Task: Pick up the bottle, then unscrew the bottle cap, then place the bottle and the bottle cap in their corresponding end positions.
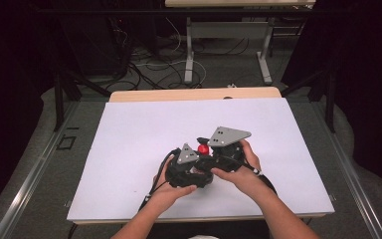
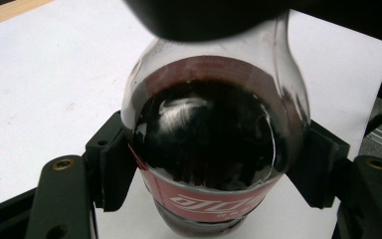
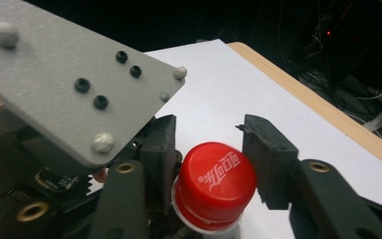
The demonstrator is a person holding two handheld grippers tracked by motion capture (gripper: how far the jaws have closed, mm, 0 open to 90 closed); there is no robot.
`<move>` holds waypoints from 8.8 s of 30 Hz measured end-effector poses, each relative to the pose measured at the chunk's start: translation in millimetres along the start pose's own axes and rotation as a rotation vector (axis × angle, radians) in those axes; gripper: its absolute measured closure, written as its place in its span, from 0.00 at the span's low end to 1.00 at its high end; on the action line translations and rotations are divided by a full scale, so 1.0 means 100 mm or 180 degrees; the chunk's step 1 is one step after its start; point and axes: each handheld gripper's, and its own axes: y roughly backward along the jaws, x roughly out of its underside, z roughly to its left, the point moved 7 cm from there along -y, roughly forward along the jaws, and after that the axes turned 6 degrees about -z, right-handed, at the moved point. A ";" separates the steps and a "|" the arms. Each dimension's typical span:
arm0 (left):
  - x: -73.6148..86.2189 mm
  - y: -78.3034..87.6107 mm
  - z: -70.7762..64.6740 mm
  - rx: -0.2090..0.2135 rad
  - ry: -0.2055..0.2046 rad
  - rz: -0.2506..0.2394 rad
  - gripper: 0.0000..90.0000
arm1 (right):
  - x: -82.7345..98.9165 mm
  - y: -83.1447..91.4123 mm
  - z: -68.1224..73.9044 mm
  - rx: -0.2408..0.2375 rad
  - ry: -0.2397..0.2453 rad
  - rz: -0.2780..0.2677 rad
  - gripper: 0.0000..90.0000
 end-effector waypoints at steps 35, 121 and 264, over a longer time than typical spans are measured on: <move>-0.01 0.01 0.08 -0.0107 0.0053 -0.0005 0.34 | 0.07 0.04 0.04 0.0267 -0.0060 0.0060 0.55; 0.02 0.05 0.22 -0.0178 0.0163 -0.0034 0.34 | -0.02 0.19 -0.24 -0.0273 -0.0114 0.0041 0.67; -0.21 -0.95 1.22 -0.0752 0.0395 0.0105 0.33 | 1.01 0.45 -0.57 0.0350 -0.0858 0.0251 0.67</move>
